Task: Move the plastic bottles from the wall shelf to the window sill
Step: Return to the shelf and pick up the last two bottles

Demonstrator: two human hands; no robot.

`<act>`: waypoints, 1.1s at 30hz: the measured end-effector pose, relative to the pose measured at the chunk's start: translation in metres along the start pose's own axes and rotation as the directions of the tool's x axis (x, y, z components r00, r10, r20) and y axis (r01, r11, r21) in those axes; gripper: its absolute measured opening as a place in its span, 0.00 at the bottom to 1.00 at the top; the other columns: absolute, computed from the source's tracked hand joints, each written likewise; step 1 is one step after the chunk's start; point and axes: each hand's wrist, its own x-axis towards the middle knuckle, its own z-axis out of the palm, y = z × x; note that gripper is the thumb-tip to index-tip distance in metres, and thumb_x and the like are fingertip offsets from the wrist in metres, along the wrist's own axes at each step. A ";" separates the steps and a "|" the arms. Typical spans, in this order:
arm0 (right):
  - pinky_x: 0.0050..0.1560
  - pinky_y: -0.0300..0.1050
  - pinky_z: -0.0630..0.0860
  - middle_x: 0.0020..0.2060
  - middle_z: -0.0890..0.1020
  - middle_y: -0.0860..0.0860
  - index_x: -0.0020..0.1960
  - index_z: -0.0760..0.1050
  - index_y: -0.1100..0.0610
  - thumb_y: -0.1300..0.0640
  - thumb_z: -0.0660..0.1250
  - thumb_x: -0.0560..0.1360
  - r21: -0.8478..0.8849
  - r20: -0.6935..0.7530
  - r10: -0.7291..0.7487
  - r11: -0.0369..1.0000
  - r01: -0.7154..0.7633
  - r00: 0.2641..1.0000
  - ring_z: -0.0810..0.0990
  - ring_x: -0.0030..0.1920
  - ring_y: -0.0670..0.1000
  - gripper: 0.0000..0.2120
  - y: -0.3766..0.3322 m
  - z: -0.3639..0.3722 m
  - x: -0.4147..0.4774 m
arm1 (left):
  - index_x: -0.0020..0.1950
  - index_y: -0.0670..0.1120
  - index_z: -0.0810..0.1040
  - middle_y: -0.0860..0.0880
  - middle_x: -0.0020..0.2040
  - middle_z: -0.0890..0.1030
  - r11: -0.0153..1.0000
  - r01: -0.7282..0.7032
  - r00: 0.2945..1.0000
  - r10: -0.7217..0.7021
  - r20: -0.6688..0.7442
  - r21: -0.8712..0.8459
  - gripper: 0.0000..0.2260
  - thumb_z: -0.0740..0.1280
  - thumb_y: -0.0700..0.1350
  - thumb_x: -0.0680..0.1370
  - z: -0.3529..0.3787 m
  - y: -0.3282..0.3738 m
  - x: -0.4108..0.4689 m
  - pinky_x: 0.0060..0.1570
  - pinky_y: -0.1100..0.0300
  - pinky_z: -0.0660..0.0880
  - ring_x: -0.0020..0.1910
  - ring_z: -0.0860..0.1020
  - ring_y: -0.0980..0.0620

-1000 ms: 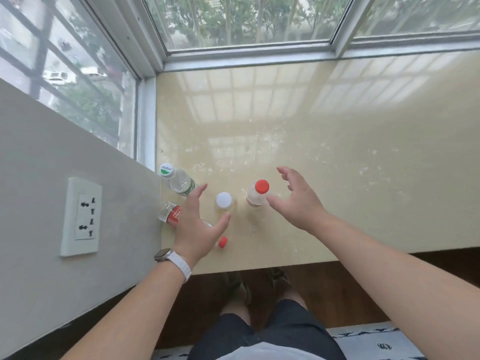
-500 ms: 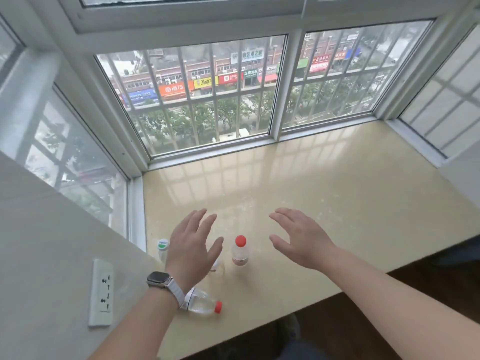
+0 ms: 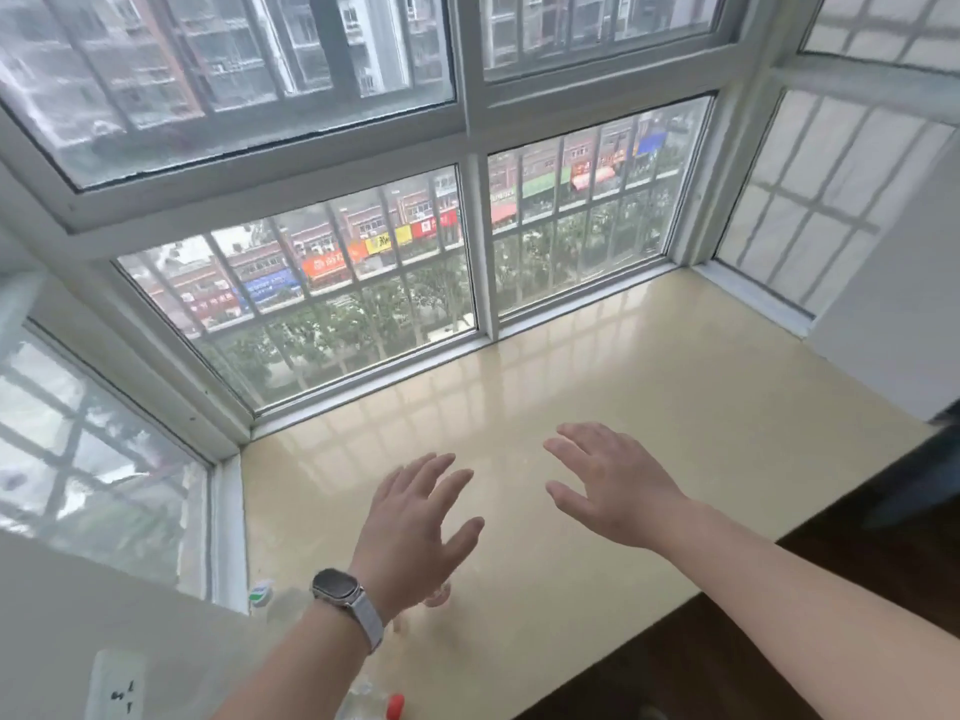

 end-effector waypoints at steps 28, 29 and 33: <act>0.74 0.52 0.56 0.76 0.64 0.52 0.77 0.62 0.52 0.36 0.46 0.78 0.109 -0.252 0.552 0.832 -0.544 0.795 0.59 0.76 0.55 0.34 0.327 -0.053 -0.271 | 0.70 0.51 0.75 0.46 0.71 0.75 0.694 -0.720 0.689 0.708 0.155 0.027 0.25 0.58 0.61 0.78 0.089 0.423 0.223 0.68 0.41 0.69 0.70 0.73 0.41; 0.74 0.52 0.56 0.76 0.65 0.53 0.76 0.63 0.52 0.35 0.44 0.77 0.112 -0.249 0.575 0.816 -0.567 0.779 0.60 0.76 0.55 0.35 0.329 -0.051 -0.281 | 0.70 0.51 0.75 0.46 0.71 0.76 0.672 -0.740 0.666 0.729 0.159 0.019 0.25 0.58 0.61 0.78 0.093 0.434 0.224 0.68 0.41 0.69 0.70 0.73 0.41; 0.65 0.58 0.72 0.65 0.78 0.56 0.66 0.77 0.56 0.38 0.52 0.75 0.102 -0.283 0.637 0.764 -0.638 0.717 0.75 0.66 0.60 0.31 0.344 -0.044 -0.317 | 0.69 0.51 0.76 0.47 0.71 0.76 0.596 -0.803 0.586 0.794 0.160 -0.015 0.25 0.58 0.61 0.78 0.107 0.477 0.231 0.68 0.41 0.70 0.70 0.74 0.42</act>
